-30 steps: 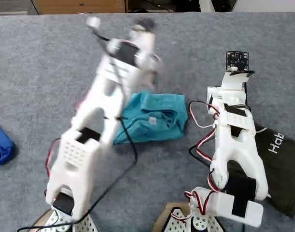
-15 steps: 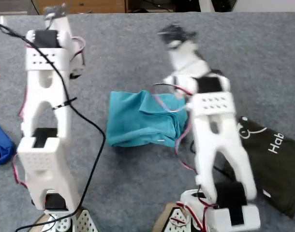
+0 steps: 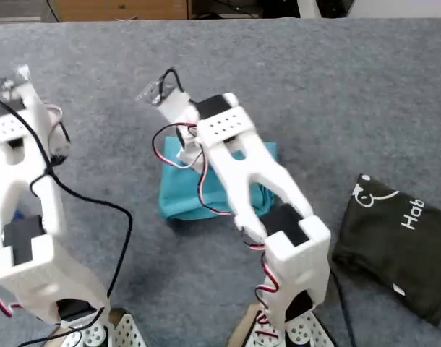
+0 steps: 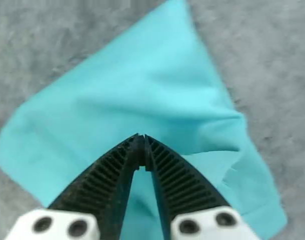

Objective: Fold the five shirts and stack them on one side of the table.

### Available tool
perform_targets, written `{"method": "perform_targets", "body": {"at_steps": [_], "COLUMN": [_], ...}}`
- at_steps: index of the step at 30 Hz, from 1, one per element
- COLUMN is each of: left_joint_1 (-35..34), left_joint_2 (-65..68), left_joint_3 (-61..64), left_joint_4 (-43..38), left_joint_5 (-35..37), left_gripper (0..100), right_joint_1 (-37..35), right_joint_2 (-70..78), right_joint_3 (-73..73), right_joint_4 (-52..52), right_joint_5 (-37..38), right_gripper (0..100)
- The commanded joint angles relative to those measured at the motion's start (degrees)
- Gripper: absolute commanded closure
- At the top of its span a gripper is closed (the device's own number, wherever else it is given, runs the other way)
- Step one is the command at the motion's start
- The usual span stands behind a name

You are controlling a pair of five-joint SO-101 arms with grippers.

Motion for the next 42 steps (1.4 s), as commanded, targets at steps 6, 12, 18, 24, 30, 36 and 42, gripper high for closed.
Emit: {"method": "perform_targets", "body": {"at_steps": [6,12,18,24,30,36,42], "left_joint_1": [1.14,1.23,2.46,3.60,3.69,10.11,20.57], "left_joint_2": [-9.01,-9.01,-8.92,-8.92,-9.19,-9.80,-12.35], "left_joint_3": [21.01,23.74,24.00,24.26,24.26,23.12,17.67], "left_joint_4": [-21.98,-27.25,-27.25,-27.25,-26.90,-25.32,-21.36], "left_joint_5": [0.00,0.09,0.09,-0.18,-0.18,0.09,7.12], "left_gripper": [98,98,98,98,98,98,98], "right_joint_1": [1.10,8.75,16.84,22.20,23.96,20.97,14.73], "right_joint_2": [0.57,0.57,0.57,0.66,0.31,-1.63,-0.48], "right_joint_3": [1.71,4.88,-0.31,-6.29,-9.01,-16.48,-17.27], "right_joint_4": [1.32,-2.55,-6.68,-6.77,-7.74,4.92,8.62], "right_joint_5": [0.53,0.79,2.90,3.69,7.03,6.86,6.86], "right_gripper": [99.5,99.5,99.5,99.5,99.5,99.5,99.5]}}
